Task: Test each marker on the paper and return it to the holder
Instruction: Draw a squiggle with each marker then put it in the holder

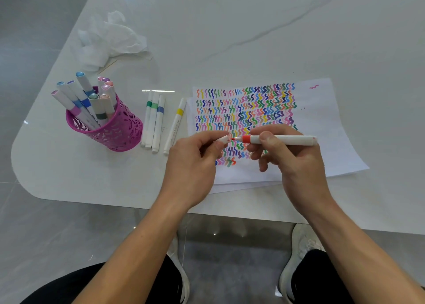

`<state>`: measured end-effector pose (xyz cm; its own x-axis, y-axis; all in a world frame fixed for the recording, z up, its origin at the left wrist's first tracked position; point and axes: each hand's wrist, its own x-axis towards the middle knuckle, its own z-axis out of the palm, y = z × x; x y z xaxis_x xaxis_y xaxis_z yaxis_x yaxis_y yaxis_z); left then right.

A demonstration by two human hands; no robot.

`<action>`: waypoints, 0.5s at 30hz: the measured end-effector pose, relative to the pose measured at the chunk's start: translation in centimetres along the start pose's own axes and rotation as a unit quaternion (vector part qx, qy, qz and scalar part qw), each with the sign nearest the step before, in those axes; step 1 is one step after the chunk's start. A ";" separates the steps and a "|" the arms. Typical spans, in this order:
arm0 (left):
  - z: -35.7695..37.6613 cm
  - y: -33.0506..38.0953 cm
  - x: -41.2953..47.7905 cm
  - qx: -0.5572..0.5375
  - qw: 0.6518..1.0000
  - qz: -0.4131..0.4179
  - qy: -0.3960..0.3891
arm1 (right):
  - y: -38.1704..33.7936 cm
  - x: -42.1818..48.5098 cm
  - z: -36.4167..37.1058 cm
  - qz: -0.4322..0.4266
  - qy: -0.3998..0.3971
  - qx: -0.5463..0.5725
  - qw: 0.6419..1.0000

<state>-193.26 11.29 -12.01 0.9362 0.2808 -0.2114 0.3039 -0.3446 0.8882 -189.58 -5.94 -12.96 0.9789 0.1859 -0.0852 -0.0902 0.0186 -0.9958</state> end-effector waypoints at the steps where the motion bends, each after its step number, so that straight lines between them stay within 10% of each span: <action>1: 0.0 0.0 0.0 0.006 1.000 0.001 -0.003 | 0.0 0.0 0.0 0.001 0.001 0.003 1.000; 15: -0.3 0.1 -0.4 0.022 0.996 0.042 -0.081 | 0.0 0.2 0.0 0.001 -0.045 0.036 0.998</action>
<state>-193.64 11.41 -11.68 0.9737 0.1027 -0.2035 0.2277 -0.4014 0.8871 -189.35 -5.93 -13.02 0.9587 0.2726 -0.0813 -0.1091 0.0886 -0.9901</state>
